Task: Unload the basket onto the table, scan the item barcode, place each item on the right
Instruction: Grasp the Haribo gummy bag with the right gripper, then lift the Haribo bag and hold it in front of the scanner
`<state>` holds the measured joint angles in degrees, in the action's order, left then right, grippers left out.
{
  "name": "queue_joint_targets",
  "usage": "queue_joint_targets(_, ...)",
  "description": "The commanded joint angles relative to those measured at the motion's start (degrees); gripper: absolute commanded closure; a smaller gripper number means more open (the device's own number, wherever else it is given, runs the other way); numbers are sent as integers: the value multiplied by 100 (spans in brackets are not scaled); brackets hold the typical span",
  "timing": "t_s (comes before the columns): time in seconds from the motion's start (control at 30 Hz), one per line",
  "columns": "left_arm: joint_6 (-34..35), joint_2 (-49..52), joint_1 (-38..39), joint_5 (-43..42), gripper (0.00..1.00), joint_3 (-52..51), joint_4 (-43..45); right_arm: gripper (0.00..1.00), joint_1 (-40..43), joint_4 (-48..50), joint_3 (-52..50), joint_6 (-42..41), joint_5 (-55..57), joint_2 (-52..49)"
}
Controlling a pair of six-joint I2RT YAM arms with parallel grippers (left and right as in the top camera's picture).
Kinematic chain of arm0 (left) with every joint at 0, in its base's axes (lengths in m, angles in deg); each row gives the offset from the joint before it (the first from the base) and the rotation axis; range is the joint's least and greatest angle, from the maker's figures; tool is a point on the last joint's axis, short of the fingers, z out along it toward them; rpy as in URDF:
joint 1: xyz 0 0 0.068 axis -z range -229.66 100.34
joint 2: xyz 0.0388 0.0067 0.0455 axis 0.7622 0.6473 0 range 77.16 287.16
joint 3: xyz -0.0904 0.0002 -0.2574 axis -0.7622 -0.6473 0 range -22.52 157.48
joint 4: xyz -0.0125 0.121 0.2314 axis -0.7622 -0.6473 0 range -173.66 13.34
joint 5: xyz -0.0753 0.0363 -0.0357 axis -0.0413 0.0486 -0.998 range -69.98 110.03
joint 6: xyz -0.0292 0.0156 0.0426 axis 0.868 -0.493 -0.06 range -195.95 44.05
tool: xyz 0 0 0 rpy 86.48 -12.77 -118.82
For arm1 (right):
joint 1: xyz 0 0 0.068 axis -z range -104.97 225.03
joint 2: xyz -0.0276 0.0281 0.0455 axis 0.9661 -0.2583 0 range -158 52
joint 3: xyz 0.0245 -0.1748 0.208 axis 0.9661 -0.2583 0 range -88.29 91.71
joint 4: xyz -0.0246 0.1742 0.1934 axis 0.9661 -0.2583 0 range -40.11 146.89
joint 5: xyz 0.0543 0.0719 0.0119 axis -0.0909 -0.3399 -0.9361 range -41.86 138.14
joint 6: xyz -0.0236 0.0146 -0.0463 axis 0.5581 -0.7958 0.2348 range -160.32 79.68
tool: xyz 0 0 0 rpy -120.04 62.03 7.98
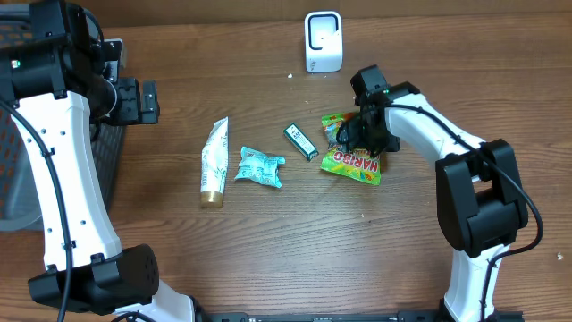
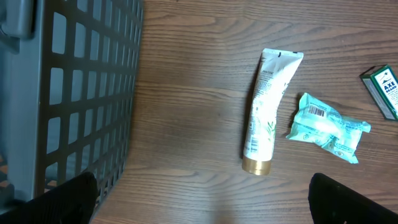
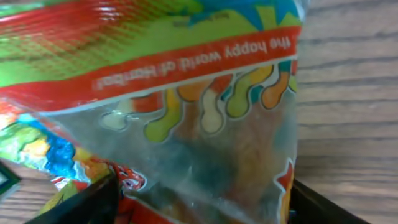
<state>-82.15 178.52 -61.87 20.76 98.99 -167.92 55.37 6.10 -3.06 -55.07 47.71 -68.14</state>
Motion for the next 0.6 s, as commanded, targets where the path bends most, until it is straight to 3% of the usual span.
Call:
queue_joint_targets(0.0, -68, -87, -9, 11, 0, 35, 7, 33, -92, 22, -247, -26, 79, 17)
queue_joint_targets(0.03, -68, -87, -9, 11, 0, 35, 7, 60, -96, 9, -247, -28, 79, 17)
queue_joint_targets(0.13, -68, -87, -9, 11, 0, 35, 7, 95, -85, -48, -125, -26, 79, 22)
queue_joint_targets(0.27, -68, -87, -9, 11, 0, 35, 7, 96, -68, -367, 409, 254, 96, 24)
queue_joint_targets(0.57, -68, -87, -9, 11, 0, 35, 7, 96, -63, -1429, 3145, 885, 216, 24)
